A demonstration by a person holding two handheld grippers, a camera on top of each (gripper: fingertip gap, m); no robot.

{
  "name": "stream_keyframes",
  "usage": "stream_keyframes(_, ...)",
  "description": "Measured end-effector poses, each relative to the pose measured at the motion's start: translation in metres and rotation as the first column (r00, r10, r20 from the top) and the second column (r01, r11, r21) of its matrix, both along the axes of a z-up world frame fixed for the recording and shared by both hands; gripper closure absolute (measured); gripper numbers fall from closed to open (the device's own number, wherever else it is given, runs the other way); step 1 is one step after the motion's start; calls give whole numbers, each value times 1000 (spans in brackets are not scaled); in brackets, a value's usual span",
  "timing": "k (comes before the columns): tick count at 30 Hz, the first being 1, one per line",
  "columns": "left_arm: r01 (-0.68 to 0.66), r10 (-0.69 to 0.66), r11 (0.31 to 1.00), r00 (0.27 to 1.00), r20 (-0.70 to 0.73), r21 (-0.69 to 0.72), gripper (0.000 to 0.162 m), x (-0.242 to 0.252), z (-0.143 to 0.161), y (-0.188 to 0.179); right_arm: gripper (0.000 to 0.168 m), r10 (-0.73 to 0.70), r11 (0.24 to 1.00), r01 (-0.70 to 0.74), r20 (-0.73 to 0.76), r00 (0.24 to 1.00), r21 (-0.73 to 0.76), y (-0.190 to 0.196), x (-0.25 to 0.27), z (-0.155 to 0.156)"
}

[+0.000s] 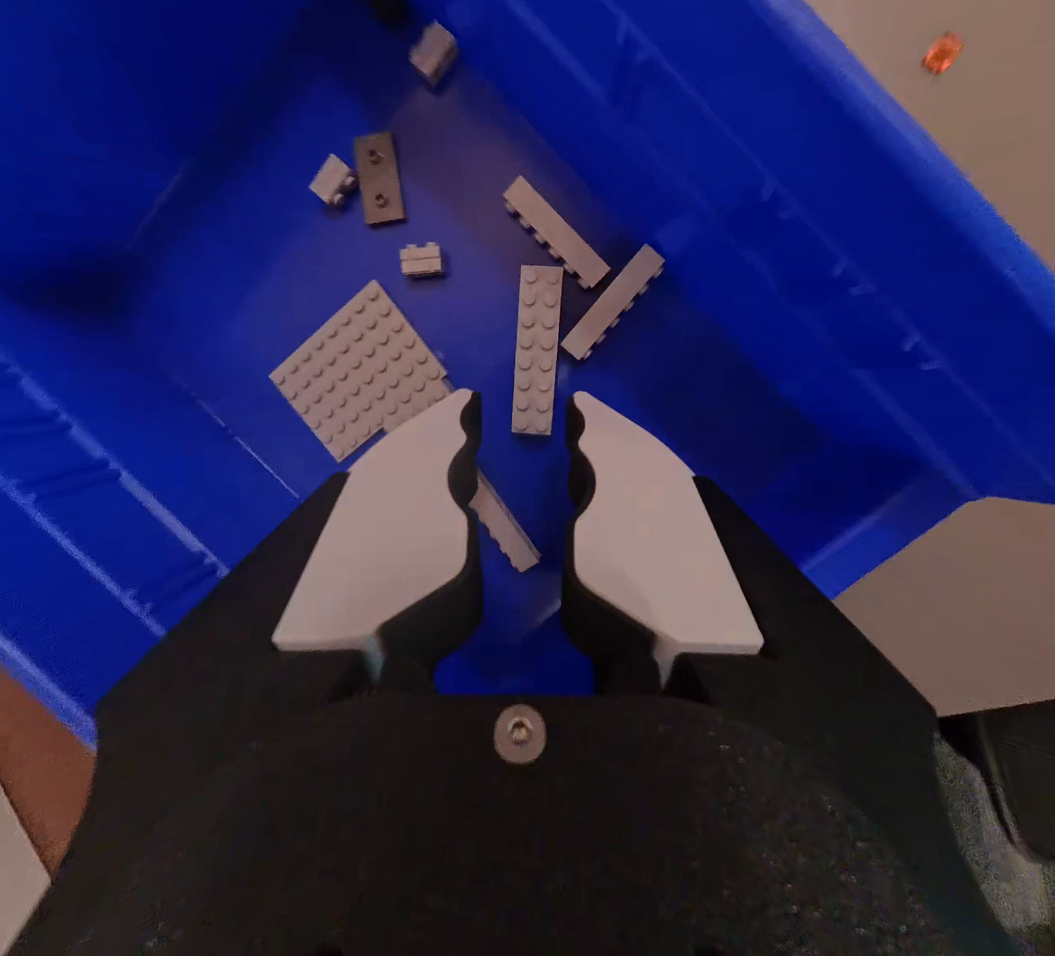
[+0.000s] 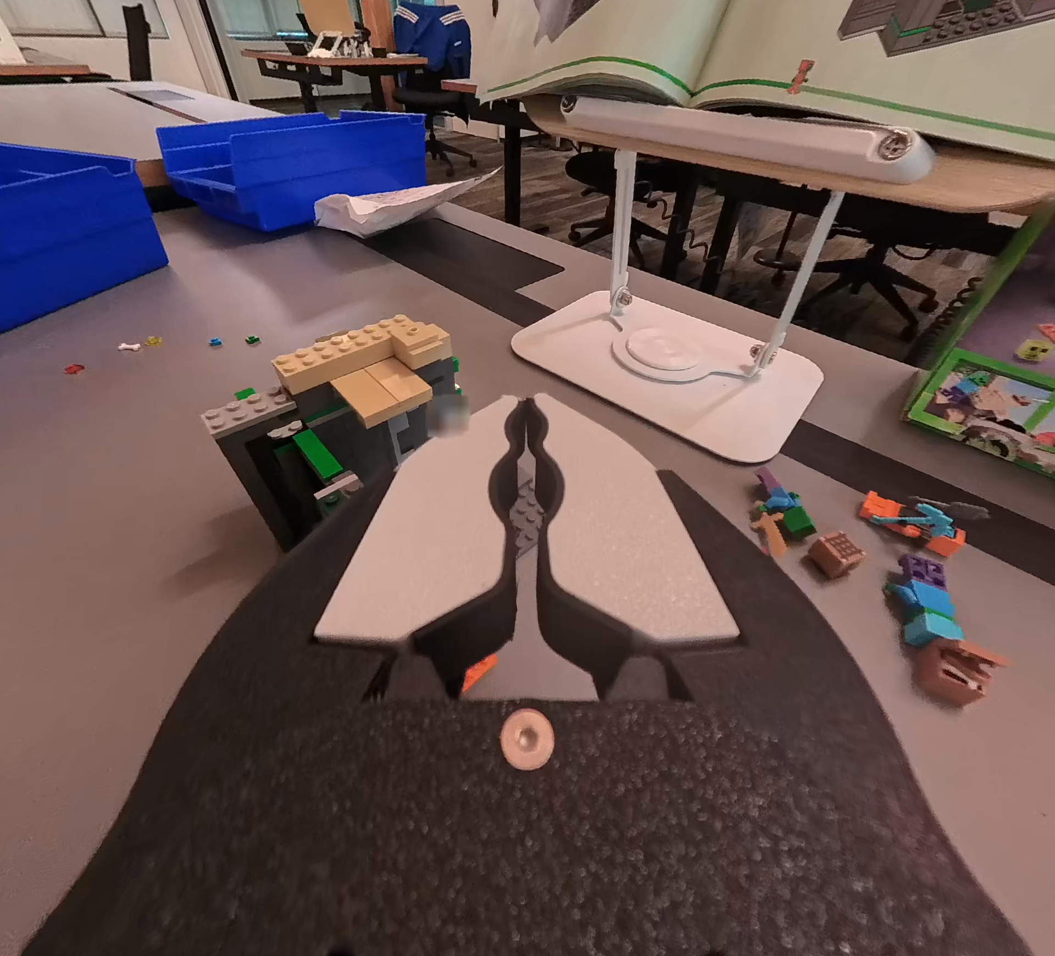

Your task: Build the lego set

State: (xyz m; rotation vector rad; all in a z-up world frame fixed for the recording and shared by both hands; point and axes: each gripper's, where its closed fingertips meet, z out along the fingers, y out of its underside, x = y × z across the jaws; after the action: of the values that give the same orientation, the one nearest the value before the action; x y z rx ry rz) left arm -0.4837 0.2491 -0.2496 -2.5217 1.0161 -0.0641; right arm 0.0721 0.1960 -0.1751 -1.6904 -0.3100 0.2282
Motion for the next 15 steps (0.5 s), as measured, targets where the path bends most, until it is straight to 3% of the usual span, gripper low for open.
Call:
stream_keyframes(9, 61, -72, 988, 995, -72, -144, 132, 0, -36, 0, 168, 8, 1000, -8, 22, 1000, -3, -6, -2, 1)
stream_keyframes(12, 61, -71, 986, 996, -62, -156, 145, 0, -38, 0, 168, 3, 1000, -3, 14, 1000, -5, -8, 1, 1)
stream_keyframes(15, 63, -74, 988, 995, -72, -142, 145, 0, -37, 0, 168, -1, 1000, 1, 16, 1000, -4, -10, 2, 2)
